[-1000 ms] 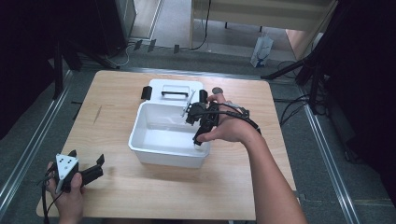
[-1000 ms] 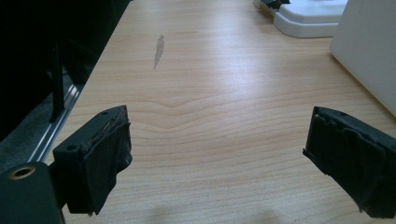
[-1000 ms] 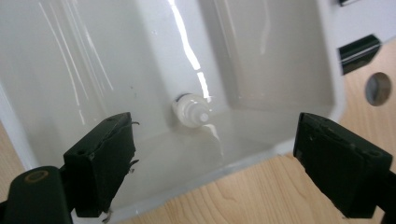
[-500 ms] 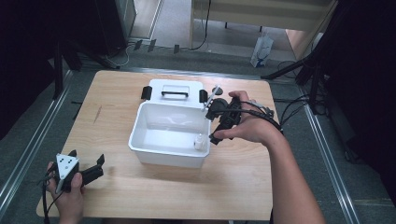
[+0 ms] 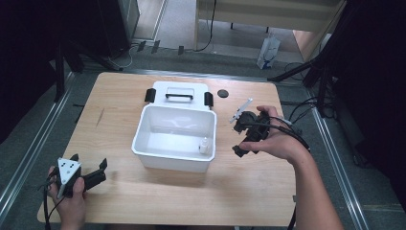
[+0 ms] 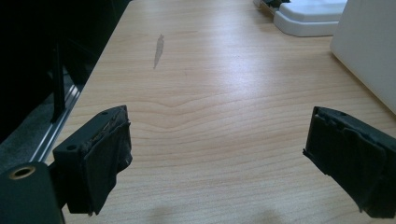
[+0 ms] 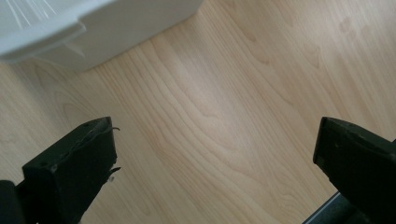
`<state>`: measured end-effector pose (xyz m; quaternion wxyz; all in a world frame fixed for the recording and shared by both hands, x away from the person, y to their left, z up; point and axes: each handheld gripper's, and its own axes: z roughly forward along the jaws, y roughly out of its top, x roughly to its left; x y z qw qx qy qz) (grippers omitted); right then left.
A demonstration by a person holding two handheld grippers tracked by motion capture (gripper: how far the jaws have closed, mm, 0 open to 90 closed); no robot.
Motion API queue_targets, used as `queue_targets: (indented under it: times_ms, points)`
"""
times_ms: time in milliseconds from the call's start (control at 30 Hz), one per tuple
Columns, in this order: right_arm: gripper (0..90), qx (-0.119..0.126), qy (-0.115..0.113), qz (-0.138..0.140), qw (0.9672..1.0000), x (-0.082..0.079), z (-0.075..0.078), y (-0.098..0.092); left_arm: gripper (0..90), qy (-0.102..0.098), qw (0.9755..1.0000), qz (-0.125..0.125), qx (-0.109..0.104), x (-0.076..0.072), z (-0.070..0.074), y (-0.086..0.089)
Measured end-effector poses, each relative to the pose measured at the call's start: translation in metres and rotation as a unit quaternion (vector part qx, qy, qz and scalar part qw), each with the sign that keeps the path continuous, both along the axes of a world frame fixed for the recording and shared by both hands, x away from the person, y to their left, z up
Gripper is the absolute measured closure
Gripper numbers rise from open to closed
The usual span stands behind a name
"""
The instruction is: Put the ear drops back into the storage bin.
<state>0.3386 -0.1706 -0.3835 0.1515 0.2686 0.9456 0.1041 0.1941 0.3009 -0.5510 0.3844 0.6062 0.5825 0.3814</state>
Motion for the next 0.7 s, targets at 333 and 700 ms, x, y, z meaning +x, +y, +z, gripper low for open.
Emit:
queue_targets:
  times_ms: [333, 700]
  points:
    - [0.0, 0.019, 0.001, -0.044, 0.9989, -0.014, -0.028, -0.043, 7.6, 0.001, 1.0000, 0.001, 0.000, 0.000, 0.000, 0.000]
    - [0.0, 0.058, -0.038, -0.110, 0.9915, -0.038, -0.066, -0.091, 7.6, 0.000, 1.0000, 0.000, 0.003, 0.000, 0.000, 0.000]
